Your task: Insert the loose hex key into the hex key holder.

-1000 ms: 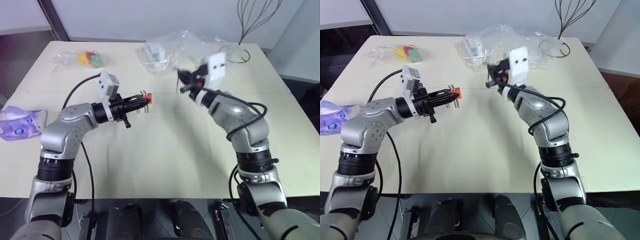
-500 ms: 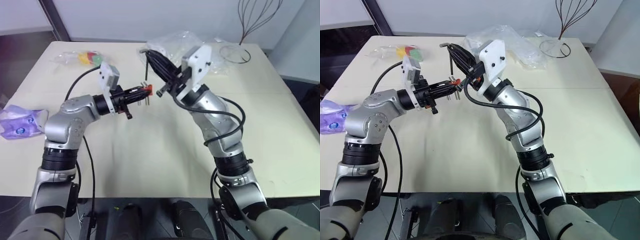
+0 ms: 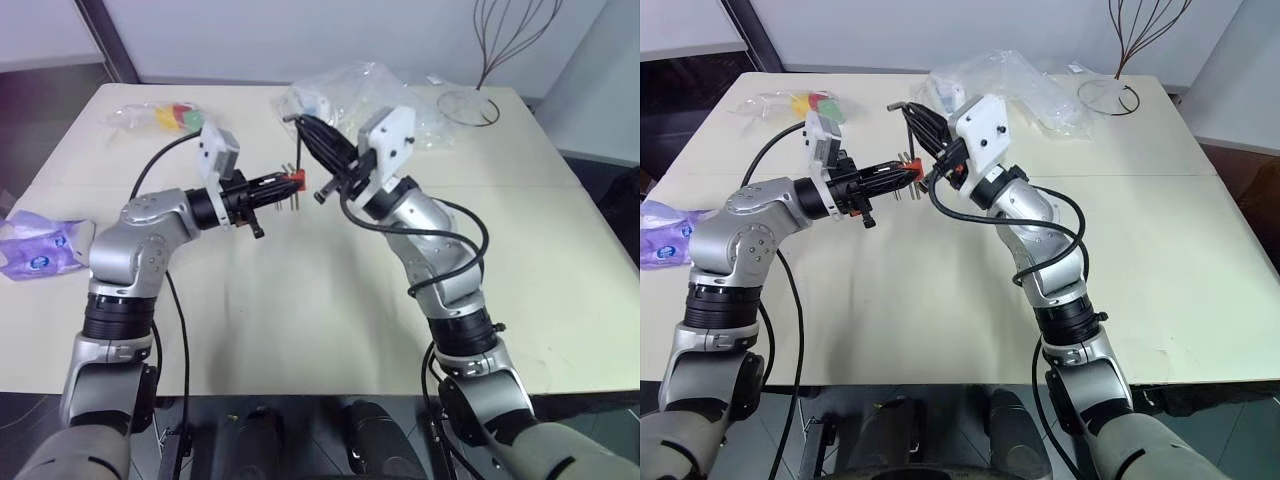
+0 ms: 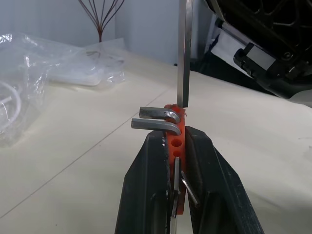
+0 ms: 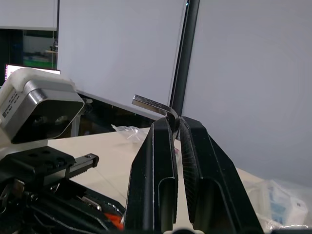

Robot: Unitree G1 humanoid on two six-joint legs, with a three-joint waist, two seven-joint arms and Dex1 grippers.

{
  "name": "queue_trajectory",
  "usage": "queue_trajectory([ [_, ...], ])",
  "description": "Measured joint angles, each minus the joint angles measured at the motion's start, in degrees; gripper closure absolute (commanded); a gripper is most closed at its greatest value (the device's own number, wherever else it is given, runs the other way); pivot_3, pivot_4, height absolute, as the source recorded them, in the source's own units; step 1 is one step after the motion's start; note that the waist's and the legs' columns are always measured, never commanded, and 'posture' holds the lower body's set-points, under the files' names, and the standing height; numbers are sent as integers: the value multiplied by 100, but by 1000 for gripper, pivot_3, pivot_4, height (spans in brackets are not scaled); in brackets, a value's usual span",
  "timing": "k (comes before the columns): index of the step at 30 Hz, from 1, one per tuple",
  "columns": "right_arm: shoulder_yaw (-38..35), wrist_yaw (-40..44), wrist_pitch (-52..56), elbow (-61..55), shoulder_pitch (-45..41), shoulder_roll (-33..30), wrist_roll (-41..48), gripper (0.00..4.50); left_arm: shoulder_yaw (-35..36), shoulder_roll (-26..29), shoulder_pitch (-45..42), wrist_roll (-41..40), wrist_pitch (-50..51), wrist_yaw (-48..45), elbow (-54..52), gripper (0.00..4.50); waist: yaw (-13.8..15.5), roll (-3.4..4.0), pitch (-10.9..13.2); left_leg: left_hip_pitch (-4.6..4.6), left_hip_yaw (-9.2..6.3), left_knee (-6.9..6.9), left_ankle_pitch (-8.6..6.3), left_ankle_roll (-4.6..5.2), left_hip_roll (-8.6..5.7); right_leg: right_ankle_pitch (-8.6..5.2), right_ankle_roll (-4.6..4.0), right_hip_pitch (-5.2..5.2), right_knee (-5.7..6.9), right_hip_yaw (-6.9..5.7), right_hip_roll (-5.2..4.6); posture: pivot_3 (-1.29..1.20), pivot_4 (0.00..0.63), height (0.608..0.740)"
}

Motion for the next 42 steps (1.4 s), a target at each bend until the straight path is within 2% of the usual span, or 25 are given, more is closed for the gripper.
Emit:
queue_trajectory([
  [30, -39, 134, -113, 159, 130, 6, -267, 4443, -7, -69, -5, -2, 51, 26, 21, 4500, 0, 0, 0, 1, 0, 3, 1, -2, -1, 0, 0, 0, 6, 0, 0, 0, 150, 740],
  [34, 13, 171, -48, 162, 270, -19, -356, 2896, 6, -73, -32, -11, 47, 28, 20, 4500, 3, -1, -1, 1, 0, 3, 1, -2, -1, 0, 0, 0, 6, 0, 0, 0, 150, 740],
  [39, 45, 210, 66, 163, 390, -30, -415, 173, 9, -73, -39, -19, 47, 28, 19, 4500, 0, -1, -1, 1, -1, 4, 2, -3, -1, 0, 0, 0, 7, 0, 1, 0, 150, 740],
  [42, 42, 241, 122, 136, 396, -28, -405, 40, 8, -73, -39, -18, 47, 30, 19, 4500, 0, -1, -1, 1, 0, 4, 2, -3, -1, 0, 0, 0, 7, 0, 0, 0, 150, 740],
])
